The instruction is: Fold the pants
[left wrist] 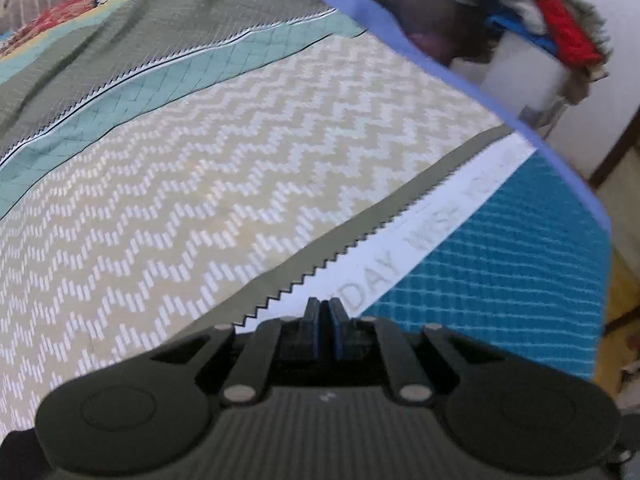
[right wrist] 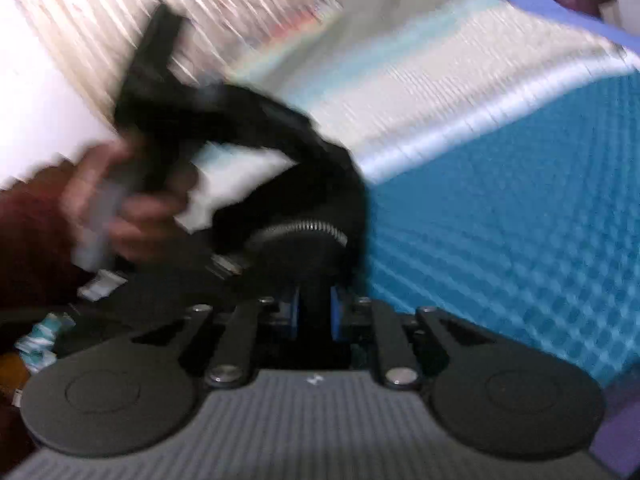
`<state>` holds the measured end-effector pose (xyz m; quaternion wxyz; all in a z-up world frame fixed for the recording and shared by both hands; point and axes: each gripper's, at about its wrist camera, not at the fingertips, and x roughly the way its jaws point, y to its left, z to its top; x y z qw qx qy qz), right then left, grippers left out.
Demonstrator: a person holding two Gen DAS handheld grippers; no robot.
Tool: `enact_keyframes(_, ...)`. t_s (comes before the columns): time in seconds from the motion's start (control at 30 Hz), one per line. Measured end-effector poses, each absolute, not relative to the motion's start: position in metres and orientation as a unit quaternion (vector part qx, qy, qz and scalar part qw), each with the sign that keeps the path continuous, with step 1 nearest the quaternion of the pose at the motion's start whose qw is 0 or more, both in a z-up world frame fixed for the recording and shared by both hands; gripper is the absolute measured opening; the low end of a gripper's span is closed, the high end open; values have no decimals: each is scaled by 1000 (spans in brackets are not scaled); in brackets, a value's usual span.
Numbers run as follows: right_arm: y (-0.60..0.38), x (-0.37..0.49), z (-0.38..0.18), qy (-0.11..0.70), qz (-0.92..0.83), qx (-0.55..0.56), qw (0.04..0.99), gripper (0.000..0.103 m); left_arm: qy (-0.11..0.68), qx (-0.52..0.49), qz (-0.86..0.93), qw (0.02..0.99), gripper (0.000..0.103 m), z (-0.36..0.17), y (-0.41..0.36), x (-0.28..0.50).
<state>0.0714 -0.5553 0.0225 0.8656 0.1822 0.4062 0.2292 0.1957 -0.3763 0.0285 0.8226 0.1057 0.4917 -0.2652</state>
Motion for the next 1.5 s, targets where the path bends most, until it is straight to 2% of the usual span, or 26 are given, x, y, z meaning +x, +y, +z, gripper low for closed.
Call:
enact_keyframes(0.13,-570,67,11,413,216,232,854,18,481,114,-244,834,14,20,-385,194)
enact_keyframes(0.2,-572,62,11,410,213,233,855,20,480,110,-241,836,28,26,-382,192)
enact_keyframes(0.3,-576,50,22,397,206,230,864,28,458,94,-243,850,31,47,-362,184)
enact_keyframes(0.4,-583,28,41,369,190,208,885,29,433,53,-249,864,34,75,-318,169)
enact_keyframes(0.53,-574,24,67,330,195,203,901,29,414,3,-228,881,37,98,-227,136)
enact_keyframes(0.67,-536,33,81,327,250,182,893,29,408,-44,-153,899,40,106,-114,95)
enact_keyframes(0.8,-473,50,89,345,313,136,874,29,383,-107,-35,917,51,115,7,38)
enact_keyframes(0.93,-403,65,91,363,368,84,852,29,341,-197,85,915,57,121,117,-27)
enact_keyframes(1.03,-351,74,88,383,403,56,830,29,329,-239,142,903,63,110,167,-61)
enact_keyframes(1.17,-284,79,78,419,438,34,795,29,333,-305,170,876,86,78,206,-91)
enact_keyframes(1.33,-212,77,67,475,472,26,742,29,337,-386,135,848,95,37,218,-91)
enact_keyframes(1.5,-156,74,72,499,500,22,707,29,341,-416,103,837,101,4,224,-78)
